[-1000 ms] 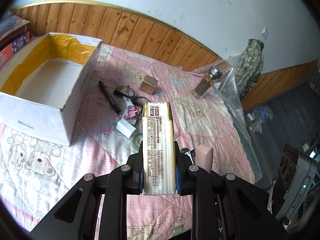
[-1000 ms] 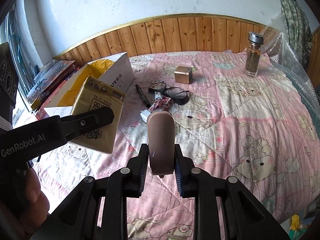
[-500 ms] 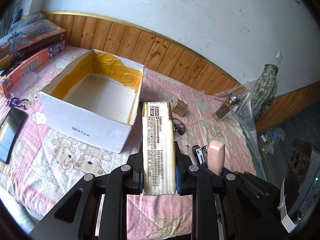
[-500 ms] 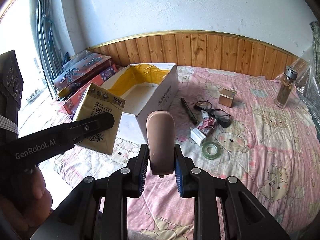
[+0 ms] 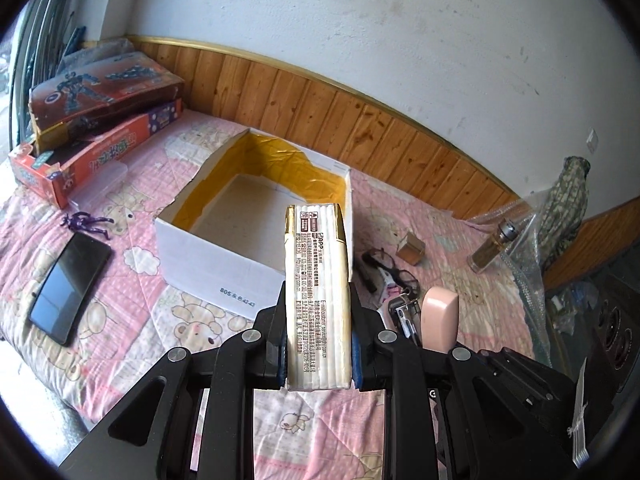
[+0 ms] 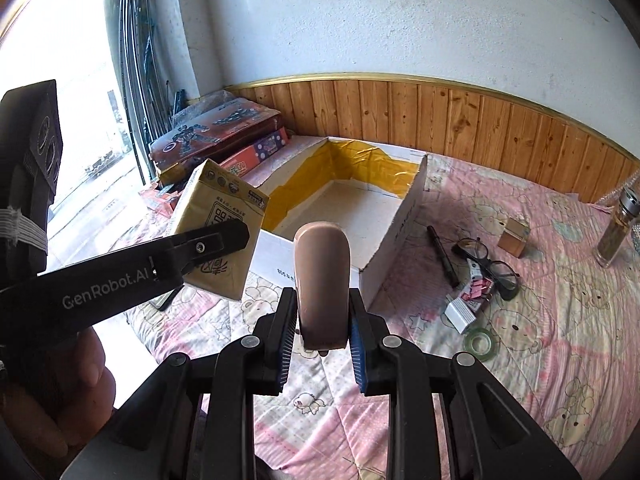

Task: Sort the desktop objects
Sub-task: 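Carry the tissue pack and pink stapler over the white box with both grippers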

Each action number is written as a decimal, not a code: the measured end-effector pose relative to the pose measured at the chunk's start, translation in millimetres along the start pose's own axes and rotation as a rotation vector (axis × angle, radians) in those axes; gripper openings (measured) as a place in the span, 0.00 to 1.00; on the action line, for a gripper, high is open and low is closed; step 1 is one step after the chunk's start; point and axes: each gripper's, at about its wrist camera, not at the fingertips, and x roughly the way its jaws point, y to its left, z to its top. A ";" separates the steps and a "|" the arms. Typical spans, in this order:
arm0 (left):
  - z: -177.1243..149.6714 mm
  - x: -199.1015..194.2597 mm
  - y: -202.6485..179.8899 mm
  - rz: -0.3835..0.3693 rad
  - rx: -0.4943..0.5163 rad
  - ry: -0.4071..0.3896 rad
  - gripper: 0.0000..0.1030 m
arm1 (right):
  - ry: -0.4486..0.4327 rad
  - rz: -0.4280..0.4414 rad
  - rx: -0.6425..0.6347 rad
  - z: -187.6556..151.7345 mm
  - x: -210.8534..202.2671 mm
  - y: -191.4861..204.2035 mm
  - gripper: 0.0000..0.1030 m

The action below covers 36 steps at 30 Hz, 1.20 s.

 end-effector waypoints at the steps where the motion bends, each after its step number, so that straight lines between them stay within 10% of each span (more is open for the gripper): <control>1: 2.4 0.8 3.5 0.008 -0.001 0.000 0.22 | 0.003 0.006 -0.007 1.9 3.5 3.0 0.25; 36: 84.3 79.5 50.0 0.145 -0.035 0.106 0.22 | 0.084 0.136 -0.036 94.1 108.3 -4.6 0.25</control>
